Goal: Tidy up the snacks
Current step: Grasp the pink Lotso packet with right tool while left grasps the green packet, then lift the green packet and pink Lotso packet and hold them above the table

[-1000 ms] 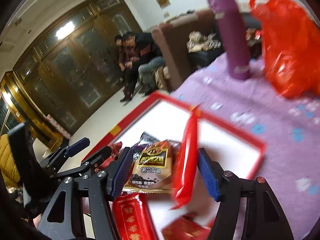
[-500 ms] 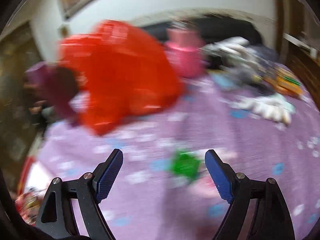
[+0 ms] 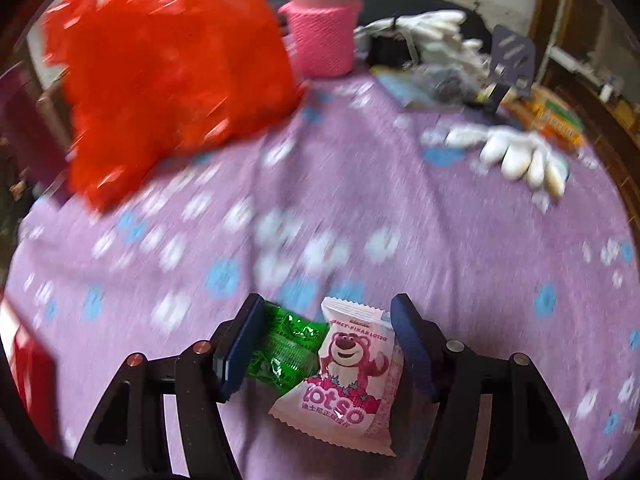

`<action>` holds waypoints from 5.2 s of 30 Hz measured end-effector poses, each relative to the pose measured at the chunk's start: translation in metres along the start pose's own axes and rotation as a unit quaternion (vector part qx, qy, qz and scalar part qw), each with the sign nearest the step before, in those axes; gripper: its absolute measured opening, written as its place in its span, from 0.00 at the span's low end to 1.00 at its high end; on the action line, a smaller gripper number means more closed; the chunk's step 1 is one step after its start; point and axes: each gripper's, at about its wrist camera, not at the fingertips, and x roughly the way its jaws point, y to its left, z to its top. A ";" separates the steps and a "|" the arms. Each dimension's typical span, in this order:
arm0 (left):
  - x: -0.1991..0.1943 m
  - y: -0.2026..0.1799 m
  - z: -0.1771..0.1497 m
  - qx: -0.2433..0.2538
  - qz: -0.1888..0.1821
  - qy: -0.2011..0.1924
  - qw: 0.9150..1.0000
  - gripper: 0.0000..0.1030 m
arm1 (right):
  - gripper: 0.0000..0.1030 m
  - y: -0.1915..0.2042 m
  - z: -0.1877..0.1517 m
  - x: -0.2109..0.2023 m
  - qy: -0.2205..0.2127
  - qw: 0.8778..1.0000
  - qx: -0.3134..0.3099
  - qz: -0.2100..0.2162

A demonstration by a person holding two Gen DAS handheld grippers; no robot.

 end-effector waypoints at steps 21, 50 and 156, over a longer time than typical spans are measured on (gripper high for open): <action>0.000 -0.101 -0.036 0.125 -0.129 0.066 0.982 0.81 | 0.72 0.008 -0.106 -0.058 0.010 0.969 -0.054 0.241; 0.024 -0.127 -0.031 0.128 -0.201 0.133 0.962 0.81 | 0.39 0.052 -0.127 -0.052 -0.053 0.976 -0.186 0.094; -0.051 -0.042 -0.035 0.010 -0.188 -0.008 0.982 0.37 | 0.38 0.031 -0.123 -0.082 -0.172 0.964 -0.027 0.200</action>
